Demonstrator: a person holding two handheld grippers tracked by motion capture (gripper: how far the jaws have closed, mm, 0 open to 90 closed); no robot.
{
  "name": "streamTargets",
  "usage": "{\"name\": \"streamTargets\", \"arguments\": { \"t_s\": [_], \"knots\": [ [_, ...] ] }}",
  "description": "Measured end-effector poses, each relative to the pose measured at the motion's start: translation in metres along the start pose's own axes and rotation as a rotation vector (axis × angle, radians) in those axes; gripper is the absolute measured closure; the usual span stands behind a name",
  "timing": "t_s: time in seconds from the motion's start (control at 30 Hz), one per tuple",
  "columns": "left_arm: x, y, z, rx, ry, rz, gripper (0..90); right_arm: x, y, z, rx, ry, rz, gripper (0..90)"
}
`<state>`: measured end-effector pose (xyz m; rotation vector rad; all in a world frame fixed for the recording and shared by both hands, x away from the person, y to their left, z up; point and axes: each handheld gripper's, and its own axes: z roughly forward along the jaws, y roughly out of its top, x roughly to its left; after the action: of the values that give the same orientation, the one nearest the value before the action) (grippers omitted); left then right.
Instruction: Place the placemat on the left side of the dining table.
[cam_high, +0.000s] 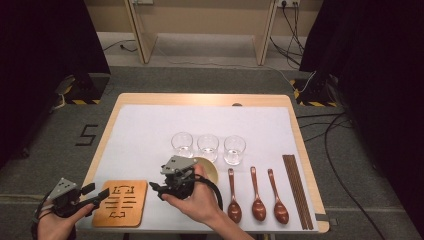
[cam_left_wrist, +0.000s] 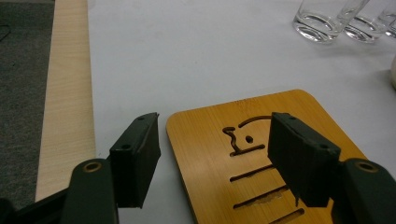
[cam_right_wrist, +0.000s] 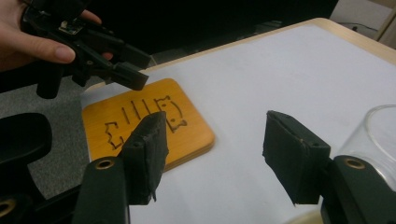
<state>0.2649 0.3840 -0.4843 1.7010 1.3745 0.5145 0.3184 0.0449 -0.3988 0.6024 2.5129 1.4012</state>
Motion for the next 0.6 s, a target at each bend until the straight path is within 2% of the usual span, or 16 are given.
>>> {"name": "streamTargets", "arguments": {
  "t_s": [0.23, 0.6],
  "knots": [
    [0.001, -0.001, 0.0, 0.006, -0.007, -0.003, 33.3, 0.014, 0.002, 0.015, 0.029, 0.04, -0.018, 40.4],
    [0.002, -0.004, -0.002, 0.007, -0.006, -0.01, 33.2, 0.035, -0.005, 0.041, 0.064, 0.104, -0.002, 40.4]
  ]
}}
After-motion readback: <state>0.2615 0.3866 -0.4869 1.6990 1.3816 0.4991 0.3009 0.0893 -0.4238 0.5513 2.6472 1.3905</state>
